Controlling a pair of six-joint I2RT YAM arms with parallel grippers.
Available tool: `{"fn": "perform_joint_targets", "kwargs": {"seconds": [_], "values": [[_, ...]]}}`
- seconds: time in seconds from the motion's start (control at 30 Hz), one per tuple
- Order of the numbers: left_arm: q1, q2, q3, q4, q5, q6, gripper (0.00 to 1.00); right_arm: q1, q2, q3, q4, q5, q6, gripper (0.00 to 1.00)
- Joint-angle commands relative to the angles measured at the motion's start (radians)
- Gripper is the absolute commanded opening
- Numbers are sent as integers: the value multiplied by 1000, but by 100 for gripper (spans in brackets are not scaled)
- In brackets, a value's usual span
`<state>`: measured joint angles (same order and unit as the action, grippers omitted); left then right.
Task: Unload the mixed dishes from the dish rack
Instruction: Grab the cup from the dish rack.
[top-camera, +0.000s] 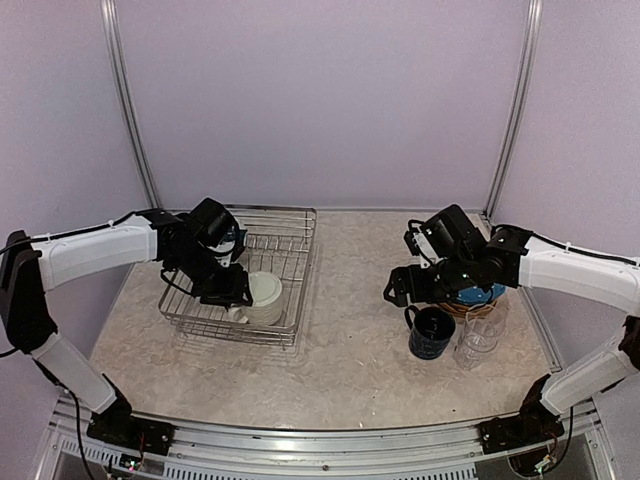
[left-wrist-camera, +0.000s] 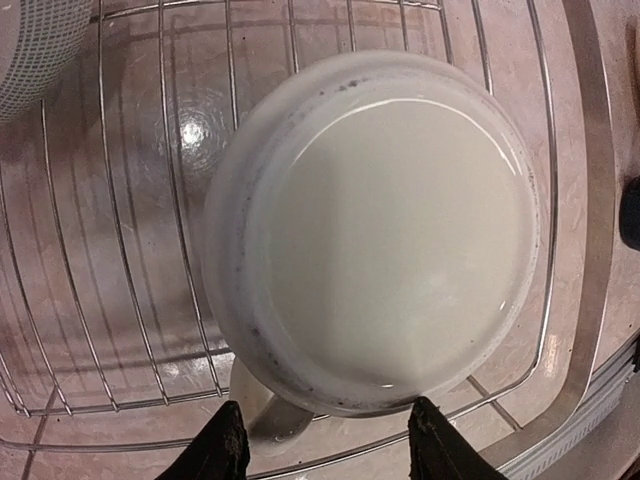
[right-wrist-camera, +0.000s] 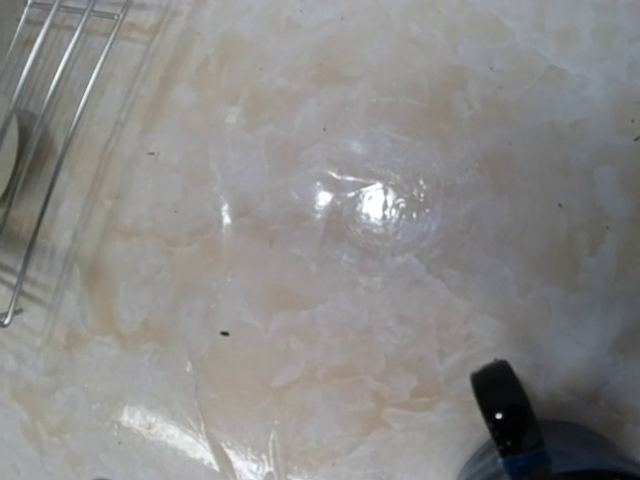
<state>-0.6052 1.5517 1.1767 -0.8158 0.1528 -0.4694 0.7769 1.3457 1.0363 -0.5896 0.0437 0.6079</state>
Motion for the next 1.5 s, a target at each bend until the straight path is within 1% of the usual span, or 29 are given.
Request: {"fn": "perform_joint_targets", "kwargs": {"seconds": [0.0, 0.1, 0.17, 0.3, 0.37, 0.43, 0.53, 0.67, 0.8, 0.9, 0.97, 1.03, 1.17, 1.4, 1.47], "values": [[-49, 44, -16, -7, -65, 3, 48, 8, -12, -16, 21, -8, 8, 87], [-78, 67, -8, 5, -75, -13, 40, 9, -12, -17, 25, -12, 10, 88], [-91, 84, -6, 13, -84, -28, 38, 9, -15, -21, 27, -14, 12, 88], [-100, 88, -15, 21, -92, -46, 39, 9, -28, -37, 29, -13, 21, 87], [-102, 84, -26, 37, -98, -58, 45, 9, -36, -44, 32, -12, 22, 87], [-106, 87, -29, 52, -109, -76, 47, 9, -36, -45, 36, -11, 22, 88], [-116, 113, -11, 64, -142, -98, 47, 9, -28, -42, 40, -15, 21, 87], [-140, 158, 13, 80, -182, -108, 44, 10, -18, -40, 46, -22, 20, 88], [-152, 206, 32, 80, -213, -113, 38, 9, -12, -39, 49, -24, 15, 88], [-154, 220, 36, 81, -233, -121, 32, 10, -10, -28, 46, -19, 10, 88], [-154, 217, 37, 80, -249, -124, 29, 9, -10, -23, 46, -15, 9, 88], [-154, 216, 42, 73, -268, -127, 23, 10, -10, -20, 47, -13, 6, 88], [-154, 204, 50, 62, -293, -131, 15, 9, -7, -17, 48, -4, 2, 88], [-152, 162, 38, 67, -302, -147, 0, 8, 3, 0, 32, 15, -5, 88], [-153, 147, 40, 63, -309, -151, 0, 8, -2, 2, 36, 20, -4, 88]]}}
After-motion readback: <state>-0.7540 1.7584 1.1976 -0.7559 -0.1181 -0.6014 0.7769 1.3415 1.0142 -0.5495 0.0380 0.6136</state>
